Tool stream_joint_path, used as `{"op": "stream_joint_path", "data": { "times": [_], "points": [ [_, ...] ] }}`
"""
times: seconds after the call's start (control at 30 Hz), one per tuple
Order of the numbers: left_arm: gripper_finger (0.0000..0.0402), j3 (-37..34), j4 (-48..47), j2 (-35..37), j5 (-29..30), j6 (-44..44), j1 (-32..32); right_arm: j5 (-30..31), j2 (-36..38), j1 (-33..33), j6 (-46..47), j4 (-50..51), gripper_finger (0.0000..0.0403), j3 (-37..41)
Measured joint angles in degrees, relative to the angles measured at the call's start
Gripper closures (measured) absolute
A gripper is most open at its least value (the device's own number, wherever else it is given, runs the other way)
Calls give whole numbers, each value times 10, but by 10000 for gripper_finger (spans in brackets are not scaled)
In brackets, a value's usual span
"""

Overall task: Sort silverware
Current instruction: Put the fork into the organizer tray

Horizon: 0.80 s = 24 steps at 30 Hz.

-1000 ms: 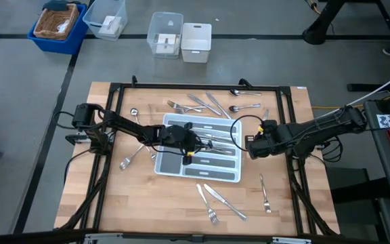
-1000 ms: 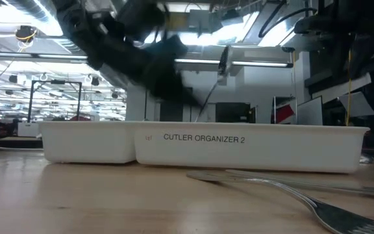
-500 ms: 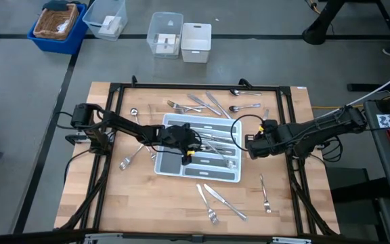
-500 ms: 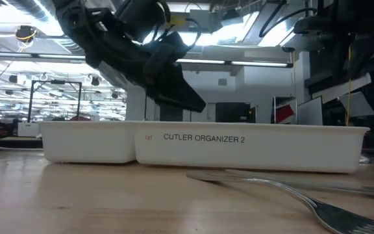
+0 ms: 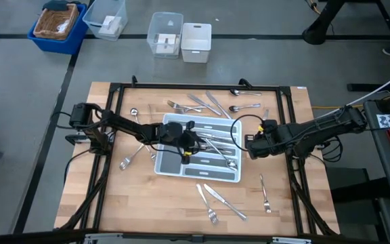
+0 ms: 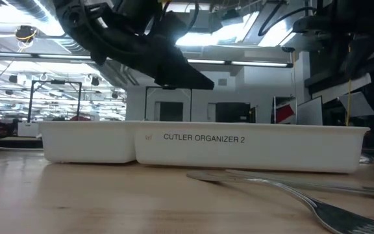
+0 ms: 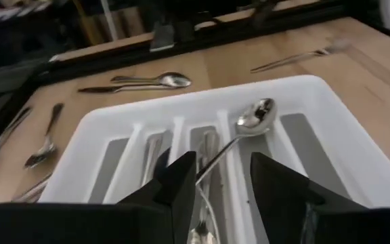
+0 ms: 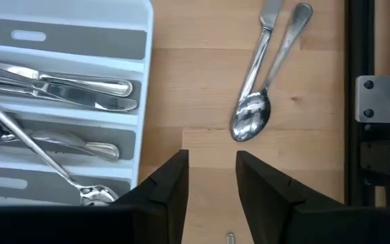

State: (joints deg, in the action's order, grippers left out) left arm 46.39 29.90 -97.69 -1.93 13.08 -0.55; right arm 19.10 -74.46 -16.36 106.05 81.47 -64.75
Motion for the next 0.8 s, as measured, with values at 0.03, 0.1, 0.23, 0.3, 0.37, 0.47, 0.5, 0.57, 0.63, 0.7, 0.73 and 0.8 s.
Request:
{"op": "stream_joint_path", "data": {
  "times": [0.03, 0.1, 0.23, 0.3, 0.37, 0.47, 0.5, 0.57, 0.63, 0.7, 0.73, 0.8],
  "points": [
    [270, 0, -1, 0, -10, 15, 0, 2, 0, 0, -3, -2, 276, 0],
    [270, 2, -2, 0, -19, 37, 0, 6, 0, 0, -18, -11, 276, 0],
    [270, 22, -9, -4, -25, 24, 0, 8, 0, 0, -39, -46, 276, 0],
    [270, 29, -12, -5, -25, -2, 0, 8, 0, -1, -74, -88, 276, 0],
    [270, 37, -11, -5, -25, -40, 0, 8, 0, -1, -130, -147, 276, 0],
    [270, 39, -11, 4, -29, -113, 0, 9, -4, -1, -232, -243, 276, 0],
    [270, 40, -12, 10, -38, -136, 0, 8, -7, -1, -265, -270, 276, 0],
    [270, 40, -17, 24, -60, -176, 0, 8, -18, -1, -318, -306, 276, 0],
    [270, 40, -46, 48, -81, -205, 0, 8, -32, -1, -351, -320, 276, 0],
    [270, 40, -92, 77, -93, -215, 0, 6, -51, -1, -375, -320, 276, 0],
    [270, 40, -125, 94, -94, -217, 0, 5, -62, 0, -386, -320, 276, 0],
    [270, 40, -184, 129, -95, -214, 0, -2, -82, 6, -412, -324, 276, 0]
  ]
}}
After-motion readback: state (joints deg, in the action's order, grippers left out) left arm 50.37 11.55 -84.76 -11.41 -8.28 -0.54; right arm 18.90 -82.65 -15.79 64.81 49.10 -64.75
